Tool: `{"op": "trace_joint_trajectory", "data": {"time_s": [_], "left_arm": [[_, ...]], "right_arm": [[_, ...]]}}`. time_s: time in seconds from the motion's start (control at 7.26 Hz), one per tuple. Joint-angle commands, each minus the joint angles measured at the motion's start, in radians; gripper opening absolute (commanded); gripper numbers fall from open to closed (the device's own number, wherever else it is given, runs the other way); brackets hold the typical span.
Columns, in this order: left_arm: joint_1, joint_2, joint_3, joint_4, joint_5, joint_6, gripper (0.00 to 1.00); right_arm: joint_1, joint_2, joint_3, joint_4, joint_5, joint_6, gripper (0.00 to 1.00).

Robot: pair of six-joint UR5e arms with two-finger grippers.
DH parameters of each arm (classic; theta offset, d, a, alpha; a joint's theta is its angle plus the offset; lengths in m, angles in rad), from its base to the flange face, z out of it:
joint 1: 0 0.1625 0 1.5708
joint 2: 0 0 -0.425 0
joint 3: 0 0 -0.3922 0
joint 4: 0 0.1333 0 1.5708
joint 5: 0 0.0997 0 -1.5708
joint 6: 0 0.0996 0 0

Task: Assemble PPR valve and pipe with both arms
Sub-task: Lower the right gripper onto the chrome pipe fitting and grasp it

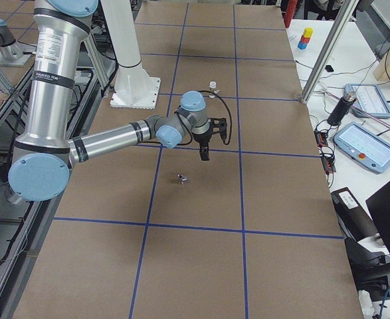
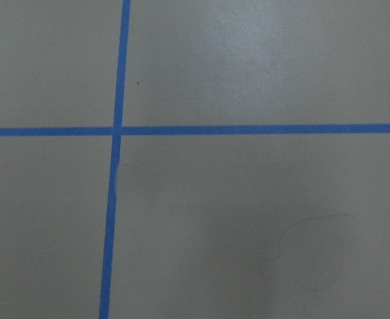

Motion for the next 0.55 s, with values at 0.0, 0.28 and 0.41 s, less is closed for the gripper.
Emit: {"op": "trace_joint_trajectory", "data": {"time_s": [0.0, 0.28, 0.41], "left_arm": [[-0.006, 0.006, 0.012, -0.025, -0.004, 0.001, 1.00], [-0.006, 0.006, 0.006, -0.026, -0.004, 0.002, 1.00], [-0.006, 0.006, 0.008, -0.026, -0.004, 0.002, 1.00]], "right_arm": [[-0.075, -0.075, 0.000, 0.066, -0.071, -0.006, 1.00], [-0.091, -0.144, -0.006, 0.141, -0.071, -0.065, 1.00], [-0.101, -0.145, -0.031, 0.143, -0.073, -0.082, 1.00]]}}
